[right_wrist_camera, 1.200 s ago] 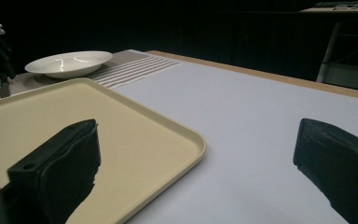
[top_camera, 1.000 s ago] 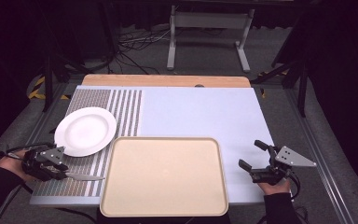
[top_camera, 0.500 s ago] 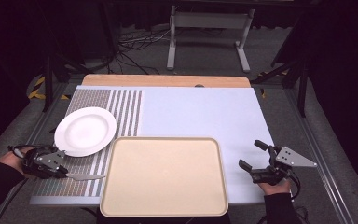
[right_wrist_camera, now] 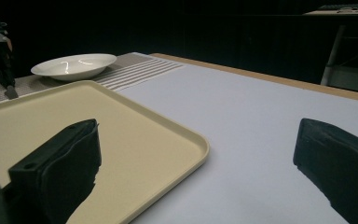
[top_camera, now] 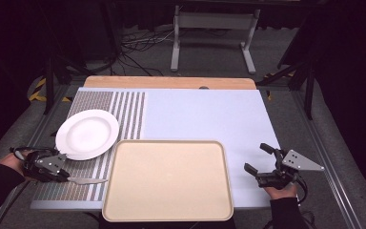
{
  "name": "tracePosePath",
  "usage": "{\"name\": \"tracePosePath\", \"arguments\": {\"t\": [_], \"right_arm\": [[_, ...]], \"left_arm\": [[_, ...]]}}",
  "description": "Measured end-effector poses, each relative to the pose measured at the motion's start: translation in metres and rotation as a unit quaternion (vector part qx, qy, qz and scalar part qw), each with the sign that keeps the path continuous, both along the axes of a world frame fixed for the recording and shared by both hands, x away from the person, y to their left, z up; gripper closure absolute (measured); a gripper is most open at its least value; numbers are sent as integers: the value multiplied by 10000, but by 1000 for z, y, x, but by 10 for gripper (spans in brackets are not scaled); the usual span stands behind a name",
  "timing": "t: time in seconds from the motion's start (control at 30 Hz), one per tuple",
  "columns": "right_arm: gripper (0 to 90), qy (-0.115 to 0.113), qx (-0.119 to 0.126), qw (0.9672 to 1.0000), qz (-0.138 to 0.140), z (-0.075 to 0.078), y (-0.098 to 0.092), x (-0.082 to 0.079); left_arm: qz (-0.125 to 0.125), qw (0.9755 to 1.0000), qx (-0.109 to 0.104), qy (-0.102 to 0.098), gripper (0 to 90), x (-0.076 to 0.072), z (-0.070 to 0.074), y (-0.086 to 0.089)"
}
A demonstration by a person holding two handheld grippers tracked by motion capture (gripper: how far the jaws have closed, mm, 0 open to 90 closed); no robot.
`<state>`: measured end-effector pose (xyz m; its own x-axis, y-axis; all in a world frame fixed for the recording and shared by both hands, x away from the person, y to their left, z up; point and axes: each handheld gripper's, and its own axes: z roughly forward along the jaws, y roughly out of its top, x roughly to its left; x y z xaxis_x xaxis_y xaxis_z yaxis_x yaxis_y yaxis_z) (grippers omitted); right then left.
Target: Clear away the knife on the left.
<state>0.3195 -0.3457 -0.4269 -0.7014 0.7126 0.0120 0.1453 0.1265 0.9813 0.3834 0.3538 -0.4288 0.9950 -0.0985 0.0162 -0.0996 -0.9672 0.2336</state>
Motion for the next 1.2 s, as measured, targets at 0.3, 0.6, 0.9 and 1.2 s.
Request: {"name": "tracePosePath", "arguments": {"t": [0.3, 0.6, 0.9, 1.2], "right_arm": [[15, 23, -11, 10000, -12, 0, 0, 0], [15, 37, 39, 10000, -29, -1, 0, 1], [15, 32, 67, 10000, -39, -1, -2, 1], [15, 14, 100, 9999, -45, 0, -3, 0]], "left_arm": [[207, 9996, 161, 110, 797, 0, 2, -1], [549, 9982, -148, -170, 798, -5, 22, 5], [983, 9930, -616, -234, 798, -9, 39, 6], [1577, 9790, -1291, -103, 798, -8, 61, 3]]}}
